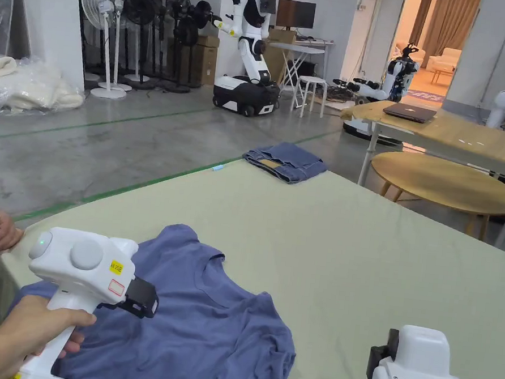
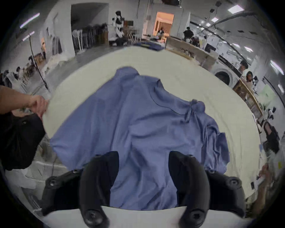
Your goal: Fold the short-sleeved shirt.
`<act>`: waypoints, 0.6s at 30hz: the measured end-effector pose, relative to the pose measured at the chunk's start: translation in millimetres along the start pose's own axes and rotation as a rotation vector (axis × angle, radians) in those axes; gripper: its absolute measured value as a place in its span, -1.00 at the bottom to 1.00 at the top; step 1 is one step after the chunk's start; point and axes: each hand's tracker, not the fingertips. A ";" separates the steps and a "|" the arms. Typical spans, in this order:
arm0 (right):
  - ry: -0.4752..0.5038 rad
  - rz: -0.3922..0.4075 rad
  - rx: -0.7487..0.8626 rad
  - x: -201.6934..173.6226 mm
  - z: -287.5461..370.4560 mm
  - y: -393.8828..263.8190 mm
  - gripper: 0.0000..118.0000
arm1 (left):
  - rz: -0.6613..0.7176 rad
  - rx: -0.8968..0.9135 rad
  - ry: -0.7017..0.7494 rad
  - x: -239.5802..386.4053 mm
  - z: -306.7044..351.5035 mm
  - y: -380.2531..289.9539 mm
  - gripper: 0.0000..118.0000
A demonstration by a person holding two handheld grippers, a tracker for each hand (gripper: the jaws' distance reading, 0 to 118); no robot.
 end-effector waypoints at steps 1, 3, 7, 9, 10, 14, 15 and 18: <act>-0.003 0.006 -0.007 1.8 -0.6 -1.3 -1.00 | 0.010 -0.001 -0.012 -0.6 -10.5 3.2 0.17; -0.015 0.013 -0.018 4.8 -0.9 -2.7 -1.00 | 0.020 -0.034 0.037 3.6 -33.0 6.7 0.25; -0.036 0.012 -0.033 14.0 -0.8 -3.2 -1.00 | -0.067 -0.156 0.137 15.3 -79.2 -0.6 0.24; -0.049 0.009 -0.040 17.6 -1.5 -2.8 -1.00 | -0.153 -0.063 0.220 22.9 -86.9 -4.0 0.22; -0.052 0.000 -0.044 19.5 -1.5 -2.7 -1.00 | -0.164 -0.058 0.227 27.9 -87.4 -3.6 0.11; -0.056 -0.027 -0.047 21.2 -3.7 -3.4 -1.00 | -0.212 -0.038 0.208 54.8 -78.6 -13.4 -0.99; -0.057 -0.025 -0.052 20.2 -5.4 -4.0 -1.00 | -0.236 -0.040 0.233 54.7 -80.5 -14.6 -1.00; -0.048 -0.028 -0.066 17.0 -6.6 -5.7 -1.00 | -0.188 0.014 0.197 53.3 -64.4 -24.1 -1.00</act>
